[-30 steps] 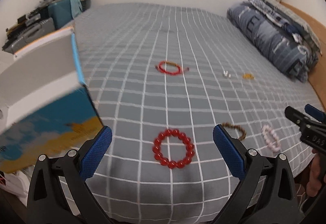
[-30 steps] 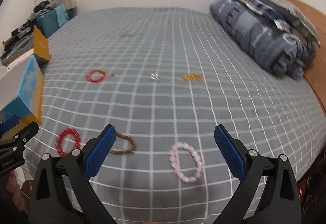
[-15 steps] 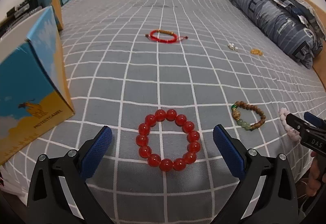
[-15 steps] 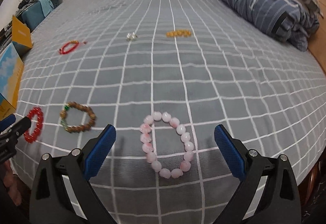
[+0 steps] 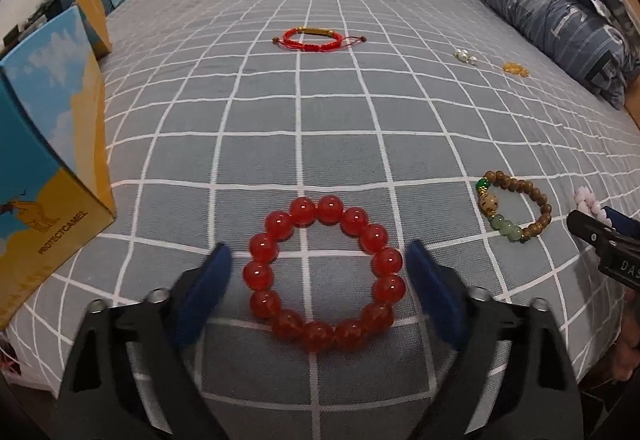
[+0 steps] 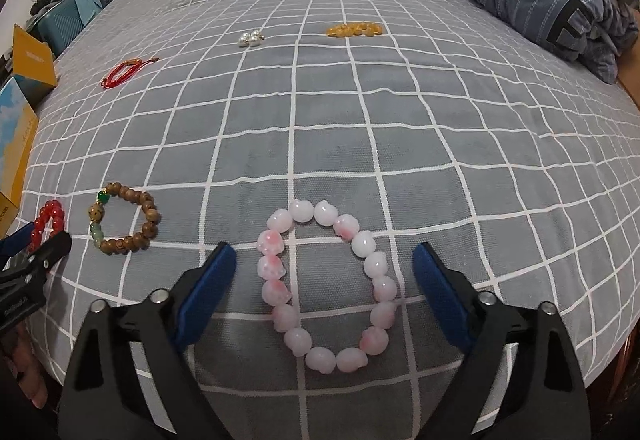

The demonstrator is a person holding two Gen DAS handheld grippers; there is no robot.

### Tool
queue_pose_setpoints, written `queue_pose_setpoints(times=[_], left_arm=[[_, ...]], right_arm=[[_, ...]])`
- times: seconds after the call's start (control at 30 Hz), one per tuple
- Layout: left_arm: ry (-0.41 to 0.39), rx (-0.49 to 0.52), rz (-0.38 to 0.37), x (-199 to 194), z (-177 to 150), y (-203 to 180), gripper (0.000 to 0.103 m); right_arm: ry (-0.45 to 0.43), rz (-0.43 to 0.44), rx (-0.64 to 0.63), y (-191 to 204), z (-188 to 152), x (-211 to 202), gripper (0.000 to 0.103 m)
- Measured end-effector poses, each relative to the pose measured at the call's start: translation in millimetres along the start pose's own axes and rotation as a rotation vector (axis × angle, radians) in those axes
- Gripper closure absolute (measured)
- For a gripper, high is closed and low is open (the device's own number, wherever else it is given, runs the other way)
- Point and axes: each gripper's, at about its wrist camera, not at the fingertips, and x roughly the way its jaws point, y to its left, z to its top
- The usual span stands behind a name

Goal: Organize jewelry
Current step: 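Grasp the red bead bracelet with the left tool while the right tool grasps the pink bead bracelet, then lift both bead bracelets and carry them over the white box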

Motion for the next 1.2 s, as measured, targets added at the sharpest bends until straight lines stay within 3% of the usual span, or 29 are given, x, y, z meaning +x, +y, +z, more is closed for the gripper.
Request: queue_pose_setpoints(times=[0.1, 0.17, 0.23, 0.33, 1.2], left_arm=[[0.0, 0.012, -0.009, -3.1, -1.5, -0.9, 0.048], [0.001, 0.007, -0.015, -4.8, -2.2, 0.2, 0.07], [0.003, 0.0, -0.034, -6.6, -2.9, 2.1, 0.078], [-0.005, -0.003, -0.052, -10.1, -4.4, 4.0, 0.09], [-0.072, -0.032, -0.122, -38.6, -2.7, 8.5, 0.09]], right_arm=[[-0.002, 0.011, -0.005, 1.1, -1.2, -1.5, 0.037], [-0.007, 0.011, -0.001, 1.2, -2.0, -2.8, 0.051], [-0.009, 0.027, 0.007, 1.4, -2.3, -3.8, 0.072], [-0.011, 0.025, 0.004, 4.4, -3.8, -4.9, 0.082], [-0.138, 0.033, 0.018, 5.6, -2.9, -32.8, 0.083]])
